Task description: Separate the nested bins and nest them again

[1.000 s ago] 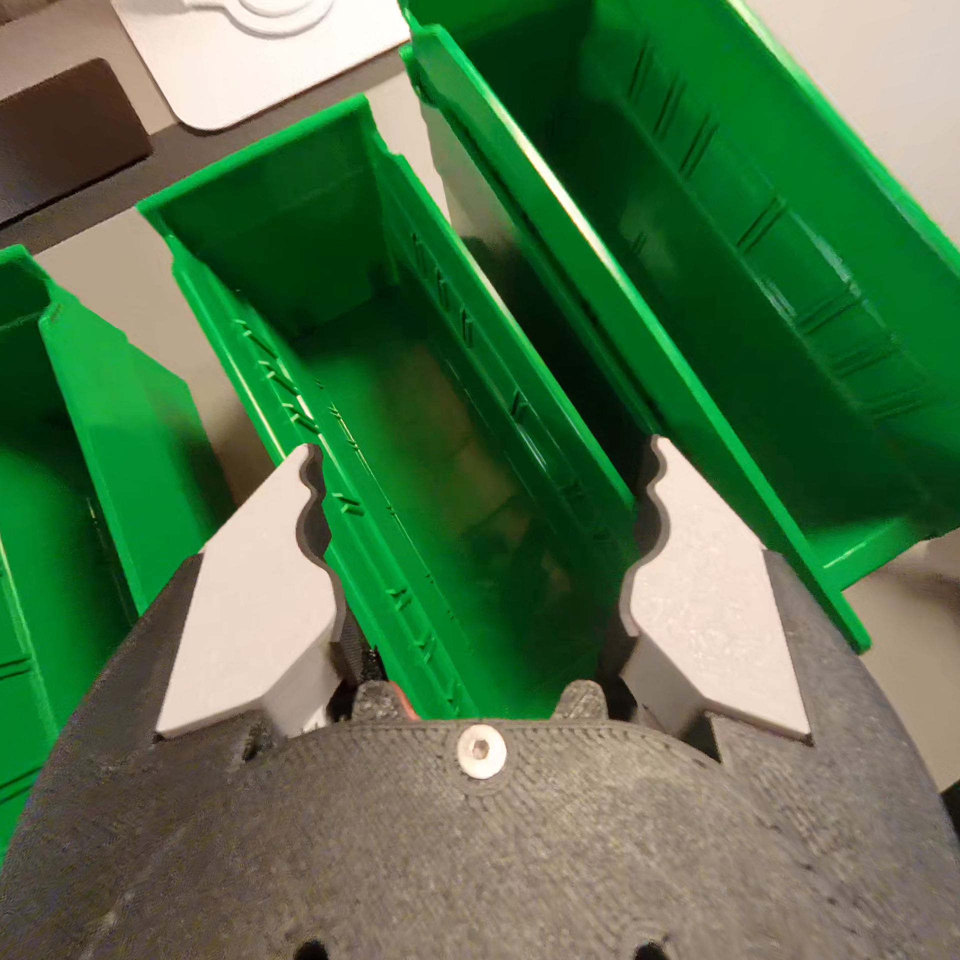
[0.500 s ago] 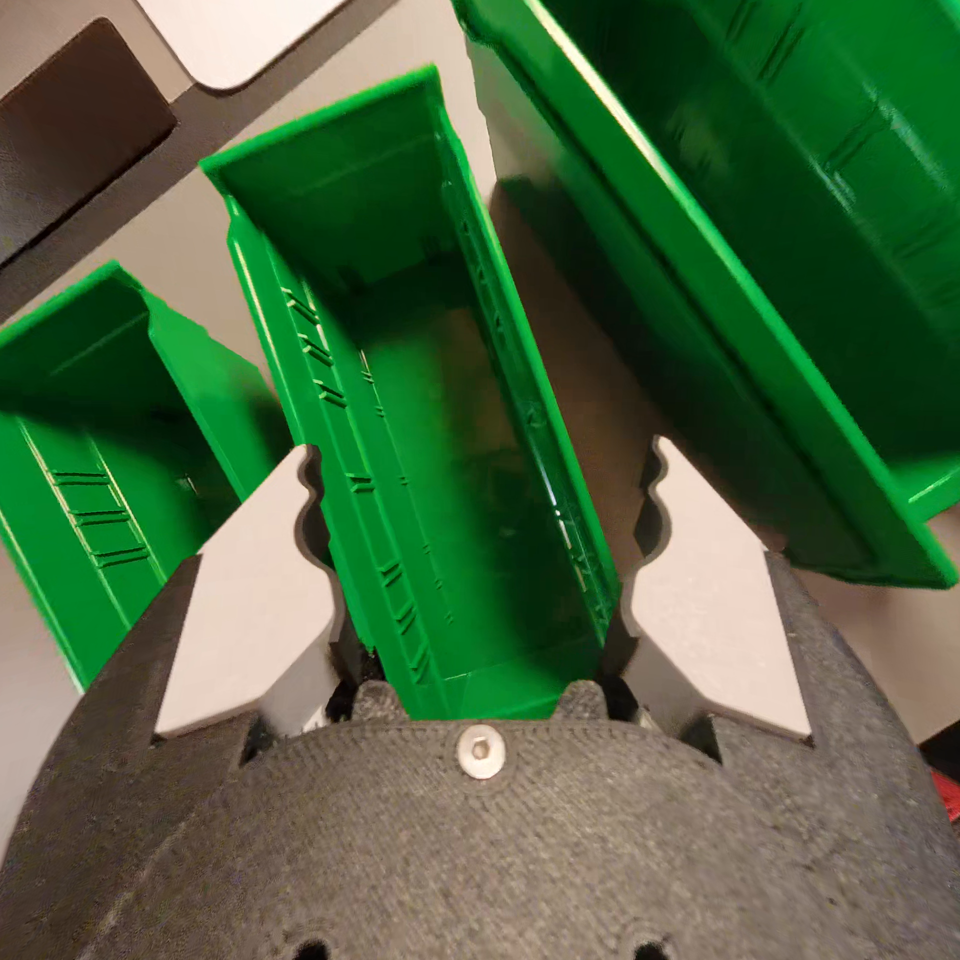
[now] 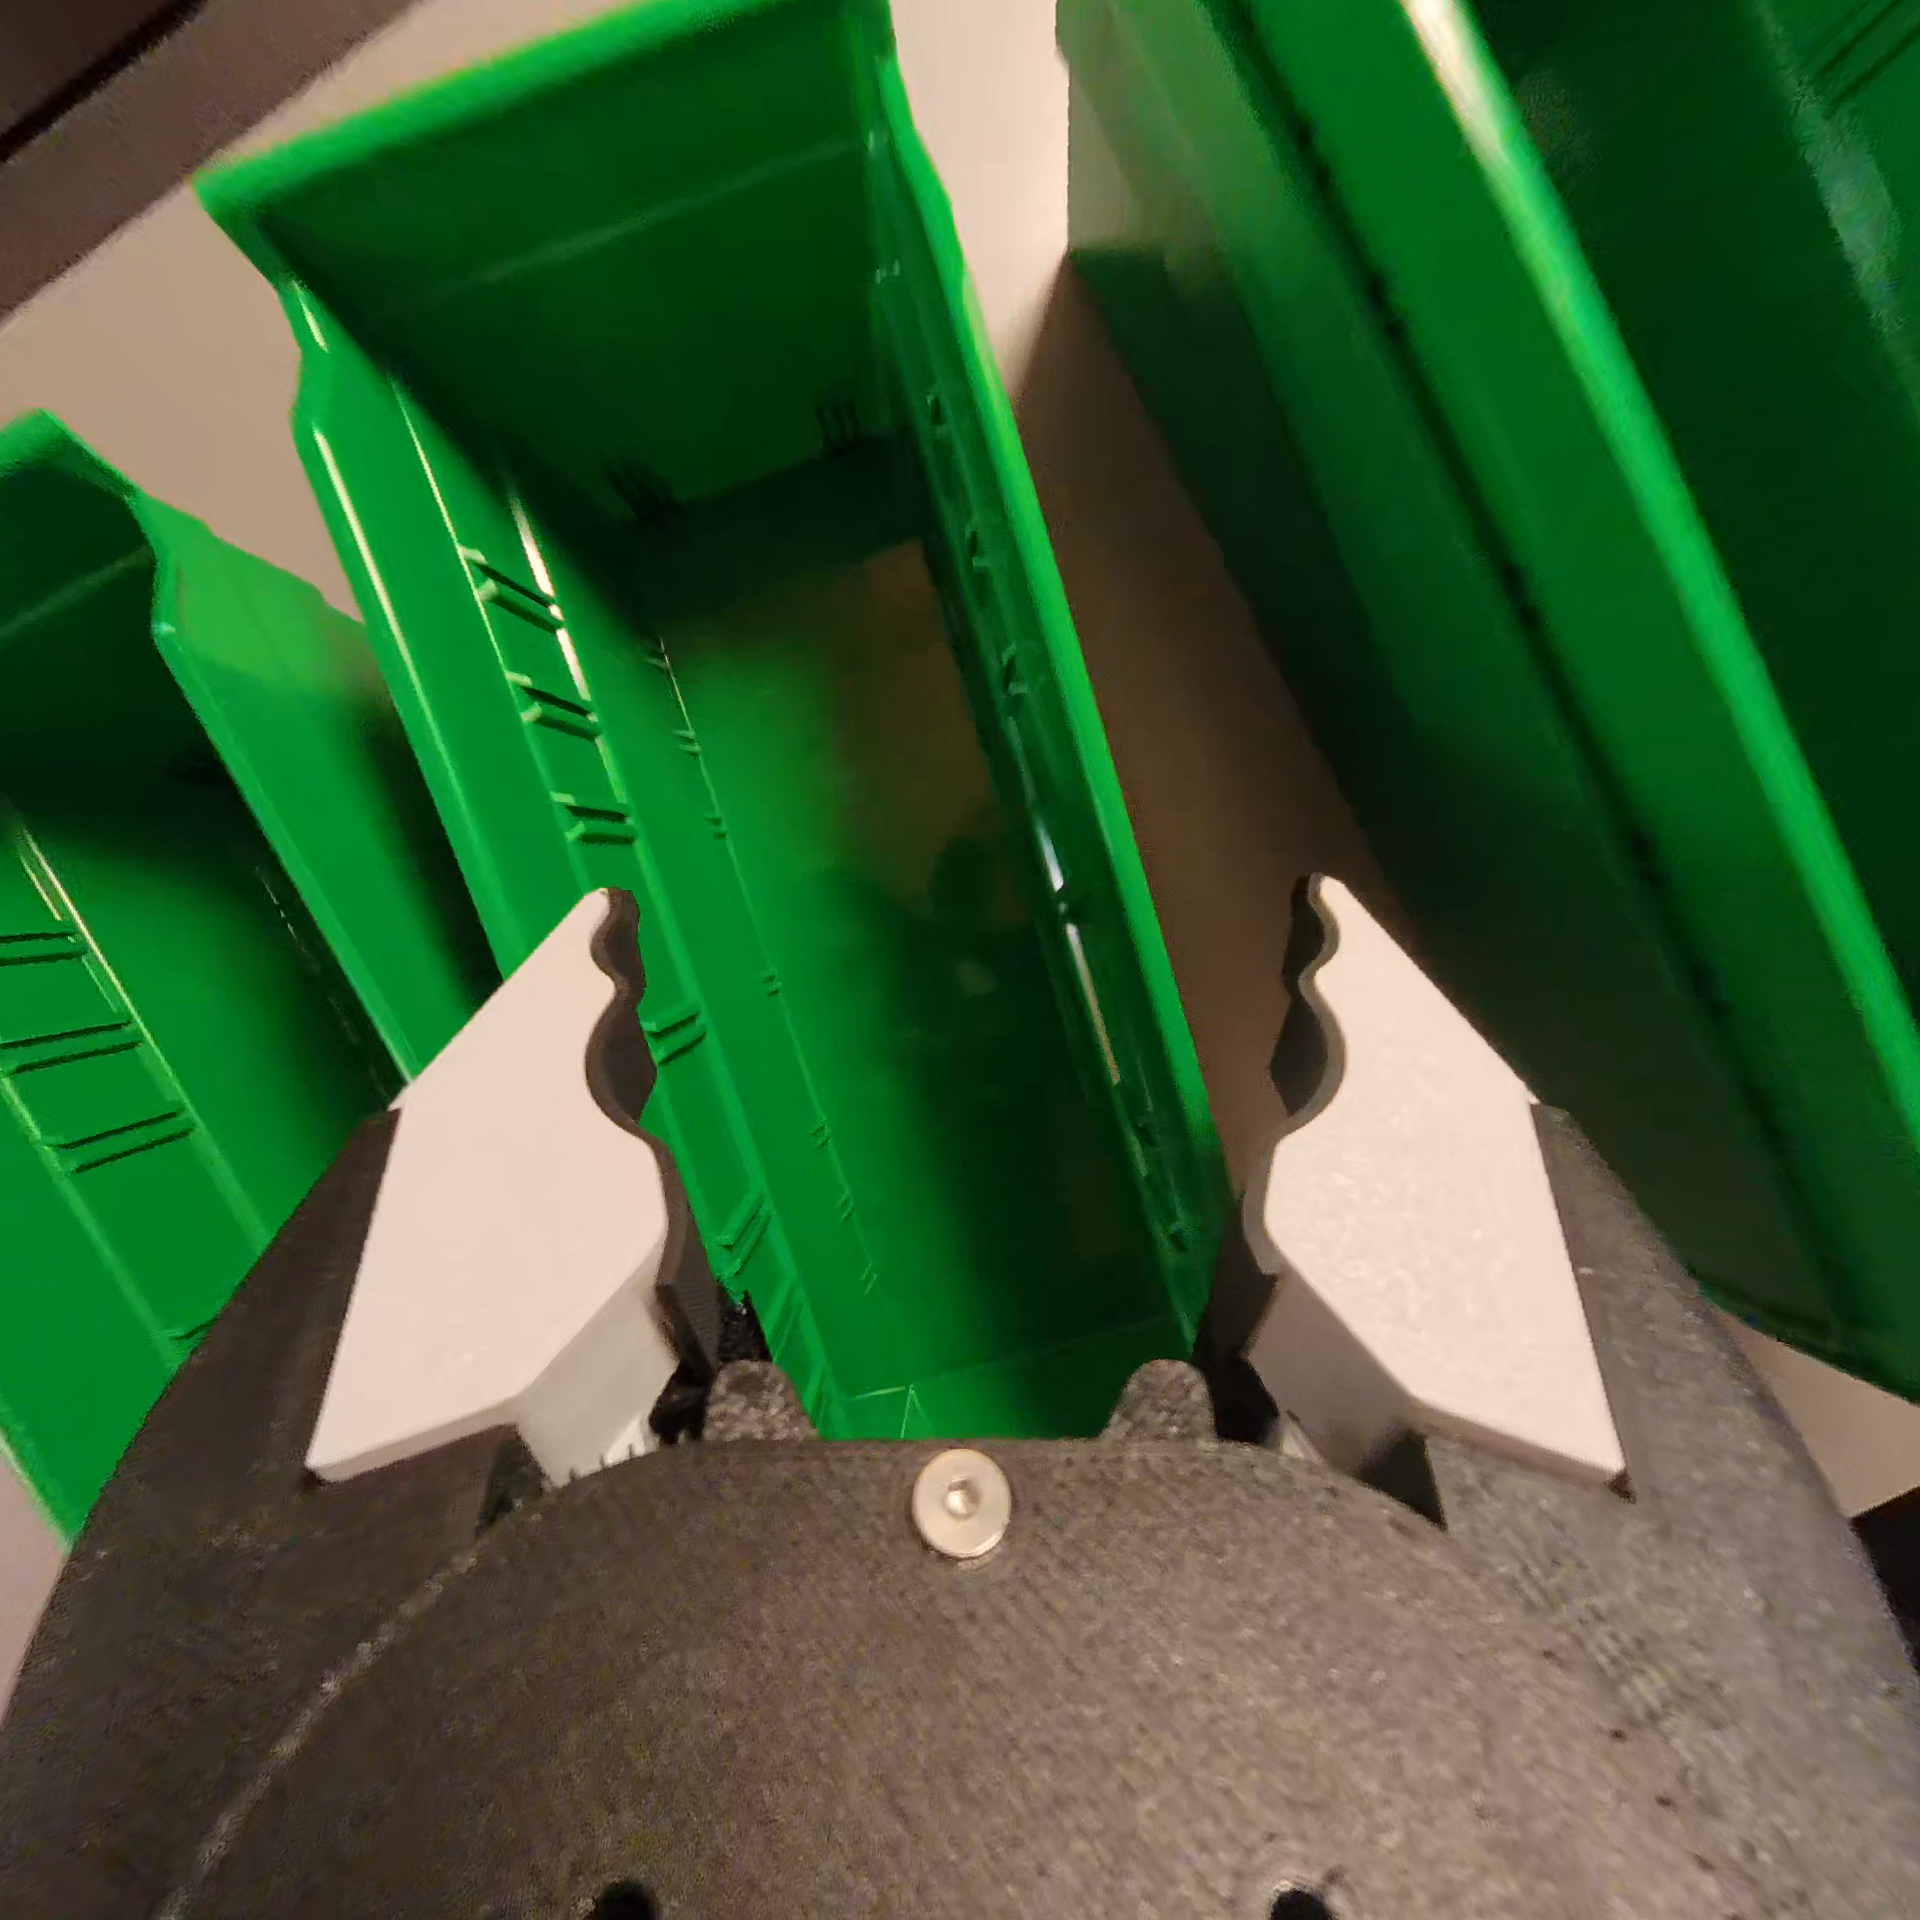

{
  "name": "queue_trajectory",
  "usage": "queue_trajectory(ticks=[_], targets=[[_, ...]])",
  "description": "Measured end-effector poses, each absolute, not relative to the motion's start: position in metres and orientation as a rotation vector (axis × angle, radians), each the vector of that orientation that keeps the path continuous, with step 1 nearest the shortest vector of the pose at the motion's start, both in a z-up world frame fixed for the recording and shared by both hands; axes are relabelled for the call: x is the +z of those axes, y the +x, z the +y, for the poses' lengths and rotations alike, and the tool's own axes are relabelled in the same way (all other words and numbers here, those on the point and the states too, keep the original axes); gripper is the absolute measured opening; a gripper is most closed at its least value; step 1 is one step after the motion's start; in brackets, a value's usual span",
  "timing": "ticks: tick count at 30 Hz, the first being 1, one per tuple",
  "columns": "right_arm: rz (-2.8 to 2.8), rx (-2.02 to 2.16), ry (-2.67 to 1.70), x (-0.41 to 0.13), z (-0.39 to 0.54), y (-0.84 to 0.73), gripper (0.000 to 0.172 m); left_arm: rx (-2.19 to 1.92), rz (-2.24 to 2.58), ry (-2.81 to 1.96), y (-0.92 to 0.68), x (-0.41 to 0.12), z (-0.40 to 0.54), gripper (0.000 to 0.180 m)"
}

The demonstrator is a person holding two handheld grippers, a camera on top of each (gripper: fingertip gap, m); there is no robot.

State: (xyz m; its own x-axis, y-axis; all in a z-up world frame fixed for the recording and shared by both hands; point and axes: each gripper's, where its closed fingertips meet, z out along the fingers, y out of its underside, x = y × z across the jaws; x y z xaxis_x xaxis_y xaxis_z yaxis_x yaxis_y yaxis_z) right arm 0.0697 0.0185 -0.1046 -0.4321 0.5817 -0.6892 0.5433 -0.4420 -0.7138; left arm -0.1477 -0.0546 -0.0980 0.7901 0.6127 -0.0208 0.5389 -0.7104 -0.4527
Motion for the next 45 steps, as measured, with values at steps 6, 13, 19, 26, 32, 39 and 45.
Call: queue_trajectory(ticks=[6,13,19,26,32,39,45], targets=[[-1.638,2.078,-1.664,-0.104,0.019,0.07,0.122,0.193,-0.944,-2.396,-0.165,-0.068,-0.056,0.123],[-1.633,2.082,-1.663,-0.104,0.019,0.07,0.121,0.173,-1.004,-2.438,-0.172,-0.084,-0.075,0.124],[-1.627,2.086,-1.66,-0.103,0.02,0.07,0.12,0.188,-0.958,-2.53,-0.16,-0.098,-0.076,0.127],[-1.62,2.092,-1.657,-0.102,0.021,0.07,0.12,0.289,-0.918,-2.613,-0.157,-0.109,-0.077,0.132],[-1.623,2.094,-1.654,-0.102,0.02,0.071,0.118,0.342,-0.909,-2.637,-0.158,-0.107,-0.078,0.122],[-1.615,2.103,-1.653,-0.101,0.021,0.071,0.118,0.282,-0.957,-2.538,-0.16,-0.087,-0.075,0.108],[-1.613,2.108,-1.659,-0.101,0.021,0.071,0.118,0.233,-0.976,-2.329,-0.16,-0.011,-0.068,0.107]])
